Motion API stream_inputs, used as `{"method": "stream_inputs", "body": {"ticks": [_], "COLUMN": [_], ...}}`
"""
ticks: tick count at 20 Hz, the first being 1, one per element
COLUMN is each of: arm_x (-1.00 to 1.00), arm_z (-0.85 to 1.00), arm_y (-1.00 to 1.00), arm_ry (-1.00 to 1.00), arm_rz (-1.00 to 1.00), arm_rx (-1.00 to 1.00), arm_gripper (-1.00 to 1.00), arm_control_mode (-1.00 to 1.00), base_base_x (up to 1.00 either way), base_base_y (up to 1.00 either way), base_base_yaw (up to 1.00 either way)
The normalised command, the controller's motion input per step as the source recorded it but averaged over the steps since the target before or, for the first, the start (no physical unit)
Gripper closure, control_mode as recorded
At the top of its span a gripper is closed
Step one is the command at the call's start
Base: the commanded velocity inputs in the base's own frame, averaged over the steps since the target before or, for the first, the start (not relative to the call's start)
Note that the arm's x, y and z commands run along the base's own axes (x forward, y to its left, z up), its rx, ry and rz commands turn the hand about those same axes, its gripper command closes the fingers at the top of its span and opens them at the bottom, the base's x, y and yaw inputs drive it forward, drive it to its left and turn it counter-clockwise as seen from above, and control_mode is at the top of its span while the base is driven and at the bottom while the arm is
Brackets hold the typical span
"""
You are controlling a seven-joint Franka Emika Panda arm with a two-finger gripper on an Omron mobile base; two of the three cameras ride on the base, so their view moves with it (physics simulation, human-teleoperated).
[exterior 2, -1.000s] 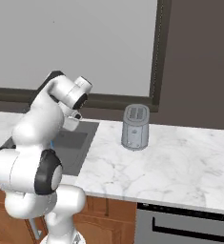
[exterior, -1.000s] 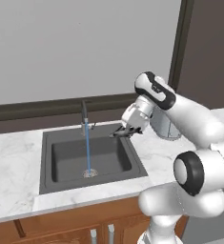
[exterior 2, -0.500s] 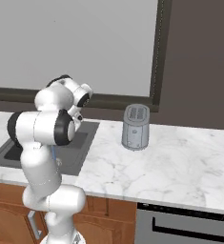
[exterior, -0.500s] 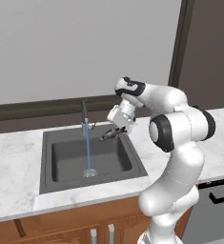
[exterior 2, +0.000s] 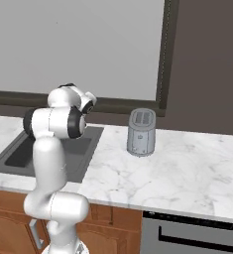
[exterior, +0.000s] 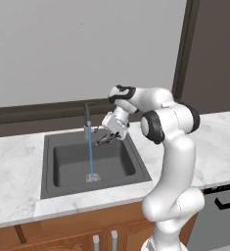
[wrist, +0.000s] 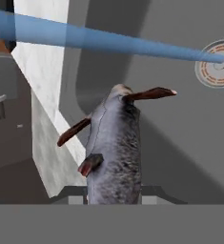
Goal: Take the fish out of the fridge, briefly rinse it in the sink, and place it on the tray next to the sink.
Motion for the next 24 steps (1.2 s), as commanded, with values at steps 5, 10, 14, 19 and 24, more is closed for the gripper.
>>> {"method": "stream_inputs", "body": {"ticks": [5, 10, 14, 19, 24], "arm_x": [0.37, 0.38, 0.16, 0.22, 0.09], "arm_z": [-0.22, -0.13, 0.00, 0.00, 0.00], "arm_y": [0.17, 0.17, 0.26, 0.21, 0.12], "arm_ry": [-0.06, -0.05, -0.01, -0.03, -0.01], "arm_rz": [0.00, 0.00, 0.00, 0.00, 0.00], "arm_rx": [0.00, 0.03, 0.09, 0.04, 0.01], "arm_gripper": [1.00, 1.00, 1.00, 1.00, 1.00], "arm_control_mode": [-1.00, -1.00, -1.00, -1.00, -1.00], "base_base_x": [0.00, 0.00, 0.00, 0.00, 0.00], "base_base_y": [0.00, 0.00, 0.00, 0.00, 0.00], "base_base_yaw": [0.00, 0.00, 0.00, 0.00, 0.00]}}
